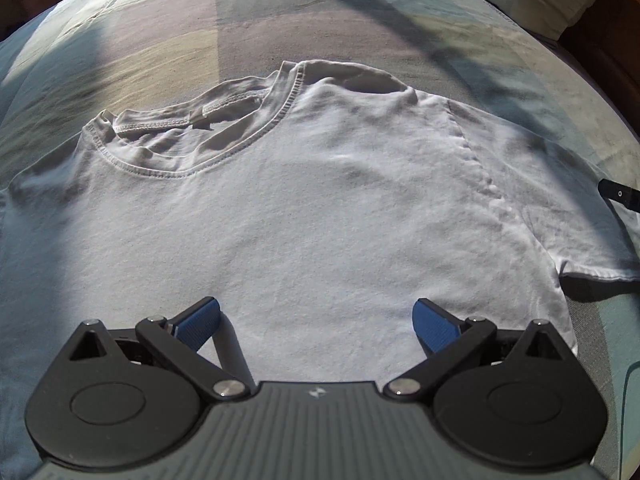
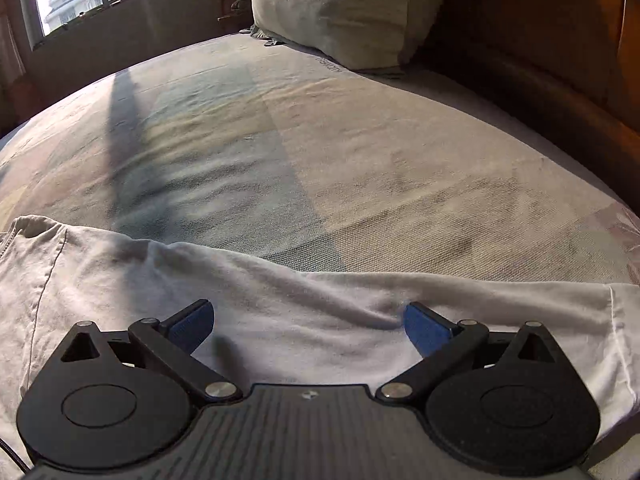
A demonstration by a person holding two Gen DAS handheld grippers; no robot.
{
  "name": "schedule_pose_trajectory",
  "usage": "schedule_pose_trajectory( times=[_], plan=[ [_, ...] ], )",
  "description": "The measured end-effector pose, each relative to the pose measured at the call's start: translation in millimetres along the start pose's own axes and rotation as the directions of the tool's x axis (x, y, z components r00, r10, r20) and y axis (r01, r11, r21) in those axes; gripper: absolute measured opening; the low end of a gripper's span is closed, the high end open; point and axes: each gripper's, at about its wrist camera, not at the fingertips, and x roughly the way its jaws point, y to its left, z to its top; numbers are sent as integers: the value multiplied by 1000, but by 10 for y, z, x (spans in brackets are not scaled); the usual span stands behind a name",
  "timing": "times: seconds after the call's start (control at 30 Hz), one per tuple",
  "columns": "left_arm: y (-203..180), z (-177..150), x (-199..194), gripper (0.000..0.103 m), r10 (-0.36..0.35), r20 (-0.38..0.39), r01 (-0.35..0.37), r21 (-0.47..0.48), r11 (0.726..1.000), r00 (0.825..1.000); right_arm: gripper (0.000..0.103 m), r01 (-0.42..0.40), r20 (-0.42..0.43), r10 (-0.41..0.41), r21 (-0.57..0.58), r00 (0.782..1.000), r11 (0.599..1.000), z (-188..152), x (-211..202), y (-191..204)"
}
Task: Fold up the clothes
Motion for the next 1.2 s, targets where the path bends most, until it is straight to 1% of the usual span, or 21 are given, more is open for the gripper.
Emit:
schedule_pose_trajectory(
  times=[0.03,0.1,0.17,0.27,0.3,0.37,0.47,0.5,0.57,0.67,0.73,0.8,0.83,0.87,0.97,1.0,1.03,1.1,1.2],
  plan=[
    [-17,-1,-4,102,-2,-2,2,9,1000,1000,103,16,-2,-16,-8,1000,1000,57,73,-41],
    [-37,11,-17,102,-8,-7,8,21,1000,1000,103,12,-17,-12,24,1000,1000,211,141,-150],
    [-43,21,-27,102,-14,-9,14,24,1000,1000,103,16,-19,-14,70,1000,997,279,28,-255],
    [-50,15,-31,102,-18,-9,18,24,1000,1000,103,36,6,-37,79,999,996,111,-316,-333],
    [-54,11,-32,102,-19,-8,19,25,1000,1000,103,52,1,-52,75,999,996,20,-382,-356],
    [-76,7,-32,102,-18,-8,18,40,999,1000,103,74,-17,-74,49,997,996,-141,-374,-399],
    [-127,15,-77,102,-23,7,22,82,996,1000,103,78,-22,-78,-5,997,997,-316,-320,-483],
    [-146,16,-96,102,-24,11,23,101,995,1000,103,71,-25,-71,-12,997,997,-357,-370,-527],
    [-183,20,-128,102,-26,14,23,136,990,1000,103,90,-42,-90,1,995,996,-446,-485,-617],
    [-243,41,-168,102,-35,21,31,162,986,999,103,124,-86,-121,36,989,992,-517,-660,-790],
    [-285,53,-191,102,-46,31,41,169,985,998,103,123,-74,-121,32,990,992,-445,-696,-813],
    [-328,58,-196,102,-61,34,55,171,984,998,103,100,-42,-100,2,994,995,-356,-650,-804],
    [-363,58,-194,102,-72,34,65,173,983,997,103,95,-52,-95,-11,994,995,-349,-604,-801],
    [-393,54,-195,102,-80,31,73,178,981,996,103,93,-80,-95,-21,992,995,-381,-553,-814],
    [-480,35,-225,102,-102,40,91,222,971,994,103,89,-83,-88,8,993,996,-519,-658,-871],
    [-507,21,-244,102,-102,49,87,244,966,994,103,87,-82,-85,18,993,996,-565,-699,-890],
    [-534,9,-255,102,-101,56,83,267,960,993,103,101,-87,-99,9,991,995,-544,-712,-853],
    [-571,-5,-263,102,-100,60,77,303,950,993,103,76,-51,-76,2,996,997,-400,-644,-805],
    [-596,-17,-273,102,-92,56,69,321,944,994,103,30,11,-30,-8,999,1000,-173,-528,-740]
  ],
)
